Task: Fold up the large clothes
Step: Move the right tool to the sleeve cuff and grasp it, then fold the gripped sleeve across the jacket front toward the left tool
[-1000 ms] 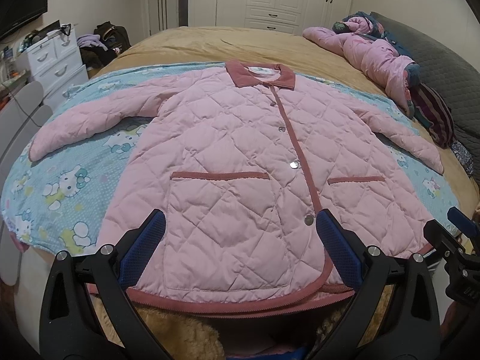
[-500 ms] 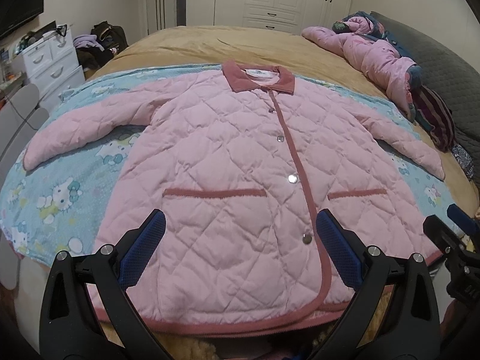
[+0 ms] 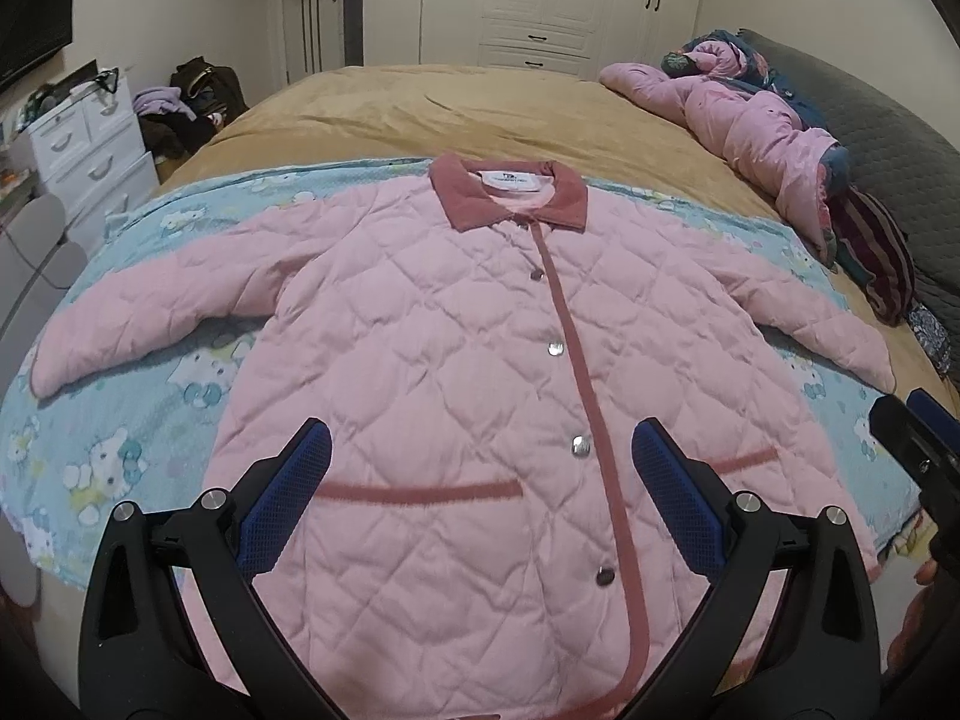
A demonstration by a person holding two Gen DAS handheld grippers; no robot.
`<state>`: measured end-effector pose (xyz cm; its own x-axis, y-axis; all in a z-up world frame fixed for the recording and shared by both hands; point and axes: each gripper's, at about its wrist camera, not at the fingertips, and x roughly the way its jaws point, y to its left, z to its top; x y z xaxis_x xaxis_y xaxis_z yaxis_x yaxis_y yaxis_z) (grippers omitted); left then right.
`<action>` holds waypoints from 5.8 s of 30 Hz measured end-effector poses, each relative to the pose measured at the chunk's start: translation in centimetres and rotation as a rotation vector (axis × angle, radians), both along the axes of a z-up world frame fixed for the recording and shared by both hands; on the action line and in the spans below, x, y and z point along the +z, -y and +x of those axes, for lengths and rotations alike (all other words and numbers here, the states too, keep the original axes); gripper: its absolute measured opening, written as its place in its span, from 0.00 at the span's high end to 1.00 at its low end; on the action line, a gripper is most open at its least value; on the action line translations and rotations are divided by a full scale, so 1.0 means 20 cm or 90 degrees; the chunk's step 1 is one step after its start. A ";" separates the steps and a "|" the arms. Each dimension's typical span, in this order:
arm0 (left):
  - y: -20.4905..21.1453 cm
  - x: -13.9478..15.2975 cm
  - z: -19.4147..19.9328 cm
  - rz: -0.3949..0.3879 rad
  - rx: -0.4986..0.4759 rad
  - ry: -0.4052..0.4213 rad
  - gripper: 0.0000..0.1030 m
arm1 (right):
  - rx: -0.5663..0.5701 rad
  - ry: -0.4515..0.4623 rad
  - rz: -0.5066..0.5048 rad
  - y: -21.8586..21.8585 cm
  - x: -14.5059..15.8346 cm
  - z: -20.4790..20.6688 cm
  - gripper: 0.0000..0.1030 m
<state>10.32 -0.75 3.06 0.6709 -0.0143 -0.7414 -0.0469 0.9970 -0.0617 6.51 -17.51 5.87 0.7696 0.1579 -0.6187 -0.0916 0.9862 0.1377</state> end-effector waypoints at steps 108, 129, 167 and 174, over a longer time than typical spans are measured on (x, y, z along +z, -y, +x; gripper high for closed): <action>-0.11 -0.02 1.15 -0.140 -0.018 -0.007 0.09 | -0.212 0.246 0.316 1.10 -0.04 1.01 0.87; -0.40 -0.03 0.96 -0.216 0.018 -0.002 0.09 | 0.113 0.117 0.143 0.07 -0.02 1.21 0.87; -0.55 -0.27 1.05 -0.391 -0.007 -0.011 0.09 | 0.060 0.055 0.311 0.03 -0.28 1.11 0.76; -0.72 -0.22 1.01 -0.436 0.030 0.034 0.09 | 0.187 0.061 0.211 -0.26 -0.25 1.04 0.78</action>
